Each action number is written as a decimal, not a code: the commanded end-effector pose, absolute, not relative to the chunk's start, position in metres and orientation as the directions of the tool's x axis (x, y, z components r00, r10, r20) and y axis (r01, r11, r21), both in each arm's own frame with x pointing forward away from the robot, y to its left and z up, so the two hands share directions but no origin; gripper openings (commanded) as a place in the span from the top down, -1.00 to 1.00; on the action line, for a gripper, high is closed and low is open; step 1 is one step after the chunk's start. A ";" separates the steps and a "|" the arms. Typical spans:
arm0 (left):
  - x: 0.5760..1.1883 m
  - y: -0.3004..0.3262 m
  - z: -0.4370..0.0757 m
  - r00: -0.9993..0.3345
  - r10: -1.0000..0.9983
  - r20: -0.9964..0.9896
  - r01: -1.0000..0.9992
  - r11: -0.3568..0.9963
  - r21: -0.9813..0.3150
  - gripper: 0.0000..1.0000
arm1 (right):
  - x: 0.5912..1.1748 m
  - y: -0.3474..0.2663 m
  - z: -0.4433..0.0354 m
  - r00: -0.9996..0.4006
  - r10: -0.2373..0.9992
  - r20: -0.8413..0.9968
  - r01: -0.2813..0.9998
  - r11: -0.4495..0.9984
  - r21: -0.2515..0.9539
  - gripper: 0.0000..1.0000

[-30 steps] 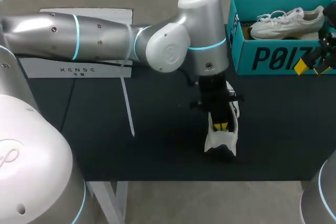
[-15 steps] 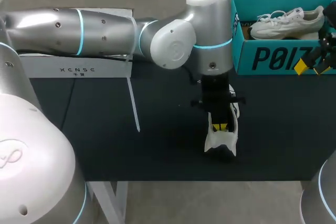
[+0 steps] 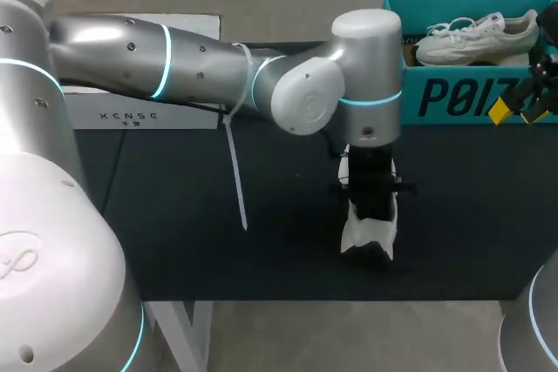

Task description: Take the shoe out of the shoebox, open the shoe tongue, remove and reinsert the insole, then place the shoe into the shoebox

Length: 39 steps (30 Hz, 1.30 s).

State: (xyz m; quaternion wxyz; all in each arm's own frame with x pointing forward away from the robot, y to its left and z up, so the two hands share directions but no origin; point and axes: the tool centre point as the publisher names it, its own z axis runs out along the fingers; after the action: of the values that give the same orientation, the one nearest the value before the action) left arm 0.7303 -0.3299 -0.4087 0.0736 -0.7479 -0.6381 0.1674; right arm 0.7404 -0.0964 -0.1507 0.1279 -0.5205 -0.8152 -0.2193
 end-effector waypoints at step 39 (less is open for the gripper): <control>0.796 -0.324 -0.370 0.179 0.983 -0.035 0.982 -0.181 -0.061 -1.00 | 0.743 -0.096 -0.151 -0.424 0.793 0.437 0.906 0.363 0.219 -1.00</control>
State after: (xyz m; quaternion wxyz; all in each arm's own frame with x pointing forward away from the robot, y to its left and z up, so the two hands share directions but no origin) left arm 0.7969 -0.3246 -0.3675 0.0139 -0.7680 -0.6395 0.0327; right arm 0.7404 -0.0964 -0.1507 0.1280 -0.5205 -0.8152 -0.2193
